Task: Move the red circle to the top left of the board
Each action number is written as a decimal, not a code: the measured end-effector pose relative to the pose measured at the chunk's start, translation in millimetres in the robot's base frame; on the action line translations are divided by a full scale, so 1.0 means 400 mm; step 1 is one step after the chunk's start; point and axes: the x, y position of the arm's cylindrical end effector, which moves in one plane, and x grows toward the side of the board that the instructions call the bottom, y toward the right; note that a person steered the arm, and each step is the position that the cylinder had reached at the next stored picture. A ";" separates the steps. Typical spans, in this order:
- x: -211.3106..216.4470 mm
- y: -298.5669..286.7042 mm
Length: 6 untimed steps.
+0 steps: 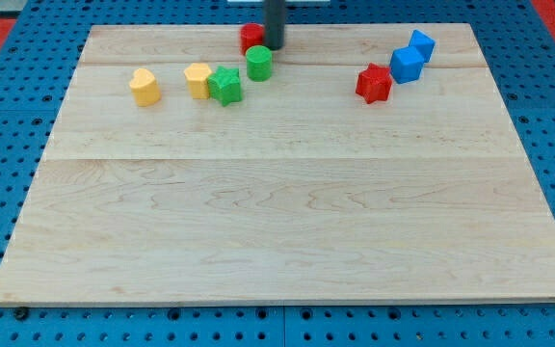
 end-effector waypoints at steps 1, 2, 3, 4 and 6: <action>-0.014 -0.089; -0.071 0.059; -0.076 -0.007; -0.065 -0.218; -0.037 -0.187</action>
